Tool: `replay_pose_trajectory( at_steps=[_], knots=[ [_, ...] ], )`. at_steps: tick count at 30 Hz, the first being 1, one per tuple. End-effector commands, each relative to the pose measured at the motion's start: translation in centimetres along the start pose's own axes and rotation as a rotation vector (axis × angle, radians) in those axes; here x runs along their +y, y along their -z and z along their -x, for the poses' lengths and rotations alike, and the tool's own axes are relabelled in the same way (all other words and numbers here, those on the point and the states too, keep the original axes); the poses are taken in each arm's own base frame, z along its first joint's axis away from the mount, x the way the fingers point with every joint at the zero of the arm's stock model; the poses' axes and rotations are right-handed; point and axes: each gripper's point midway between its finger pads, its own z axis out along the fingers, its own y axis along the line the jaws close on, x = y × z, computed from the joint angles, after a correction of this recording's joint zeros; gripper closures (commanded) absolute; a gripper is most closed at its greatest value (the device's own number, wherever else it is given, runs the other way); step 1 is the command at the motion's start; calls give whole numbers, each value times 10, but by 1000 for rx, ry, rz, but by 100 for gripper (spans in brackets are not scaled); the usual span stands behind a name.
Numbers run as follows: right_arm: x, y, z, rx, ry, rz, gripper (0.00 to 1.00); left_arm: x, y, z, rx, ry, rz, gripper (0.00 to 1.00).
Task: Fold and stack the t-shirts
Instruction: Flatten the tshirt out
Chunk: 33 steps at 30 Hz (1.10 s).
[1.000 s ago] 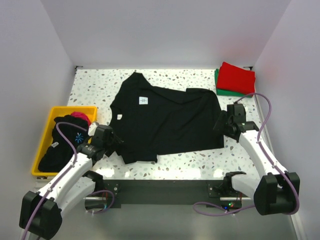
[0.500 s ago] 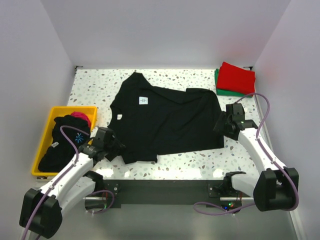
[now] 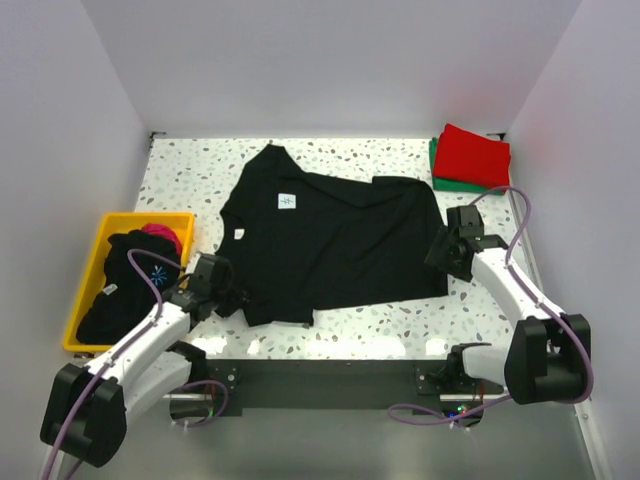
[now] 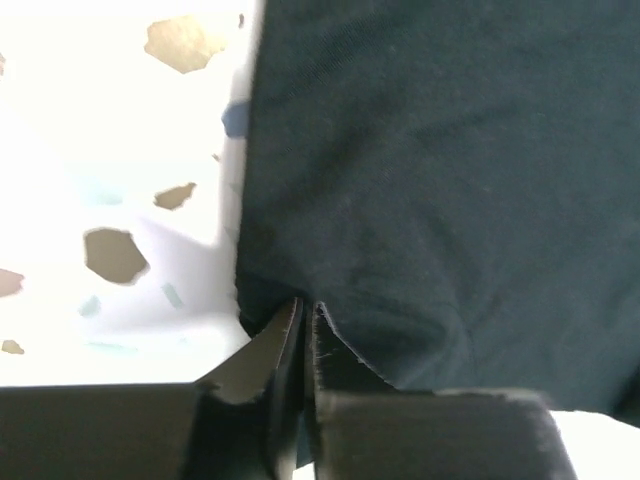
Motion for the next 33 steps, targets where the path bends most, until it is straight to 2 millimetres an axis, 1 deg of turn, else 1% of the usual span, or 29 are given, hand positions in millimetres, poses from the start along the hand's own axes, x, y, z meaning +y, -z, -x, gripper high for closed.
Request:
replay_pose_trajectory(
  at_steps=[1, 2, 3, 4, 5, 6, 7, 9, 10, 12, 13, 15, 16, 18, 19, 20, 22, 24, 26, 27, 28, 30, 31, 33],
  knots=[
    [2, -3, 8, -27, -17, -8, 34, -13, -1, 25, -97, -33, -8, 95],
    [0, -5, 6, -21, -14, -18, 34, -12, -2, 33, -122, -35, 13, 99],
    [-1, -5, 6, -21, -8, -22, 34, -11, -2, 38, -130, -32, 22, 100],
    [-1, -6, 5, -15, -4, -26, 34, -11, -2, 48, -145, -8, 21, 100],
    [-2, -7, 3, -9, -3, -27, 34, -11, -2, 54, -153, -16, 21, 100],
    [2, -7, 0, 5, 8, -4, 38, -9, -2, 59, -160, -8, 18, 100],
    [4, -8, -4, 19, 16, 14, 39, -9, 0, 72, -176, 28, 8, 100],
    [14, -8, -8, 30, 47, 71, 40, -10, 3, 82, -197, 16, -1, 100],
    [20, -6, -12, 32, 76, 88, 40, -15, 6, 89, -213, 19, -12, 100],
    [23, -2, -15, 15, 129, 58, 40, -17, 7, 91, -215, 5, -13, 100],
    [28, 3, -14, -18, 169, 33, 40, -19, 8, 93, -217, 3, -17, 100],
    [32, 6, -17, -24, 184, 17, 40, -21, 7, 93, -214, 0, -21, 100],
    [38, 10, -18, -33, 205, 23, 42, -22, 7, 92, -205, -1, -25, 100],
    [38, 16, -15, -66, 212, 1, 44, -23, 5, 91, -199, -6, -26, 100],
    [45, 21, -16, -74, 230, 19, 44, -23, 5, 91, -196, -5, -26, 100],
    [52, 23, -18, -74, 232, 52, 48, -22, 5, 91, -195, -8, -26, 100],
    [66, 30, -23, -73, 244, 113, 51, -22, 4, 90, -192, -10, -28, 100],
    [78, 31, -27, -68, 246, 153, 53, -22, 3, 90, -191, -9, -29, 100],
    [86, 27, -38, -42, 268, 162, 55, -22, 2, 88, -184, -11, -33, 100],
    [89, 24, -44, -21, 275, 169, 58, -23, 2, 88, -182, -11, -34, 100],
    [89, 18, -52, 8, 287, 160, 60, -23, 2, 88, -179, -13, -36, 100],
    [89, 11, -60, 35, 284, 155, 63, -24, 1, 87, -176, -15, -38, 100],
    [86, 7, -64, 48, 285, 145, 67, -23, 1, 87, -174, -15, -38, 100],
    [82, 2, -70, 70, 281, 124, 69, -24, 1, 87, -175, -17, -39, 100]
  ],
)
